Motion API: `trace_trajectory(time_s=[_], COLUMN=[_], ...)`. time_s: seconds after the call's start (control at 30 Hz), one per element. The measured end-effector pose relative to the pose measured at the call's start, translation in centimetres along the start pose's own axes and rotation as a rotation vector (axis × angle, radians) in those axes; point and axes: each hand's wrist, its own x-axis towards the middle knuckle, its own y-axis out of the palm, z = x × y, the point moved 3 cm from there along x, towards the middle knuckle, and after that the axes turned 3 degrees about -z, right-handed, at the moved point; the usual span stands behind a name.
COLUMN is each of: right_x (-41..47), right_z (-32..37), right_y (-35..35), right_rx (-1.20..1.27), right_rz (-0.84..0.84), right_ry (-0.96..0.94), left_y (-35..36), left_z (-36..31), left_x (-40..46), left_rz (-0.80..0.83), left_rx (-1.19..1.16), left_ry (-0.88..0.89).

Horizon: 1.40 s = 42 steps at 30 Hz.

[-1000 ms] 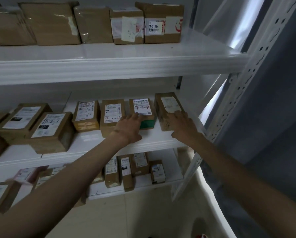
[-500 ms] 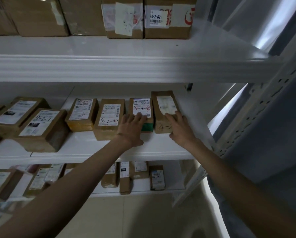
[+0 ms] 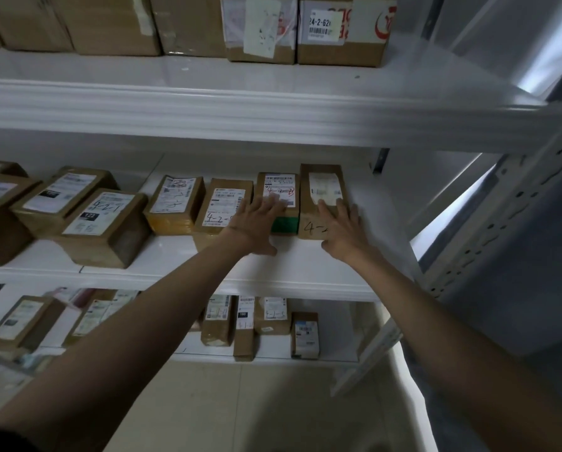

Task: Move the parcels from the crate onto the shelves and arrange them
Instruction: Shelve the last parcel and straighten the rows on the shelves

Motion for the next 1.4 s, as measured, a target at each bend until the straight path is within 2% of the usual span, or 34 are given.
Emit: trace_trajectory(time_s=[0.23, 0.4, 0.53, 0.77, 1.07, 1.4], right_x=[-0.9, -0.1, 0.2, 0.4, 0.2, 1.2], right_z=[5.6, 7.1, 6.2, 5.0, 0.5, -1.1], right_y=[-0.7, 0.1, 0.9, 1.3, 1.0, 1.0], right_rx=[0.049, 0.058, 0.043, 0.04, 0.078, 0.092], right_rz=[-0.203, -0.118, -0.08, -0.123, -0.222, -0.206], right_ry=[-0.146, -0.085, -0.056, -0.042, 0.033, -0.002], left_y=[-1.3, 0.3, 1.0, 0.8, 1.7, 1.4], left_z=[5.3, 9.4, 9.9, 10.2, 8.4, 6.2], left_x=[-3.7, -4.7, -3.6, -0.4, 4.3, 5.6], left_rz=[-0.02, 0.064, 0.054, 0.044, 0.116, 0.111], left_rx=[-0.038, -0.009, 0.036, 0.15, 0.122, 0.105], left_ry=[-0.197, -0.278, -0.247, -0.149, -0.064, -0.04])
